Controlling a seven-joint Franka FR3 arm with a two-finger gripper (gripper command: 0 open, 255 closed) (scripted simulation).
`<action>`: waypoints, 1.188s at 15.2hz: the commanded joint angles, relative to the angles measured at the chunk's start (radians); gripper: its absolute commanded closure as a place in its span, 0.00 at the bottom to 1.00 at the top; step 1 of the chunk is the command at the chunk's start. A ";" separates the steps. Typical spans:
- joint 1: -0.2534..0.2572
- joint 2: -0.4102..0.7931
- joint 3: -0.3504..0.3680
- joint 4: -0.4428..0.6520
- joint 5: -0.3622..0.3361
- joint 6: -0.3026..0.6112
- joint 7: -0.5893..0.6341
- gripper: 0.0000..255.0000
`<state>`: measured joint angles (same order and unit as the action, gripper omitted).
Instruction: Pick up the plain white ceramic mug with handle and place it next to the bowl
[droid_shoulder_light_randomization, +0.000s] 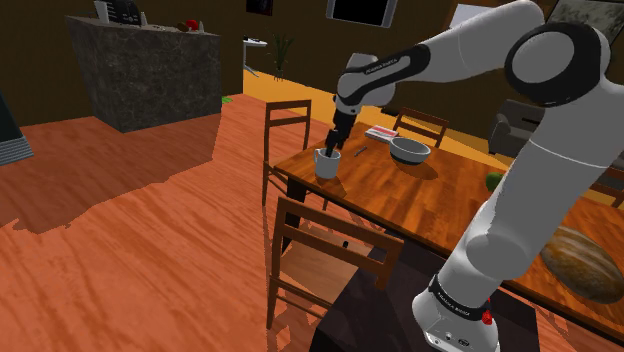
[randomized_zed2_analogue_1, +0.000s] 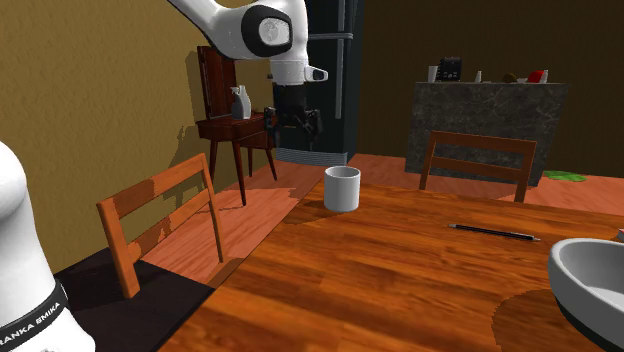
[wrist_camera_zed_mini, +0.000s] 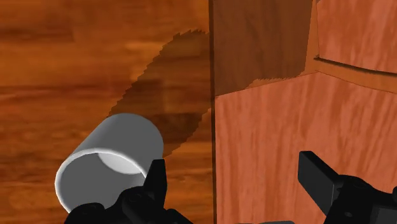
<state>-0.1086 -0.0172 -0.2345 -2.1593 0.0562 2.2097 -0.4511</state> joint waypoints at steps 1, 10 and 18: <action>-0.010 0.073 -0.011 0.040 0.020 0.031 -0.038 0.00; -0.066 0.343 -0.015 0.235 0.103 0.100 -0.151 0.00; -0.071 0.392 -0.005 0.225 0.122 0.157 -0.164 0.00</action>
<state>-0.1796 0.3723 -0.2403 -1.9352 0.1779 2.3654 -0.6145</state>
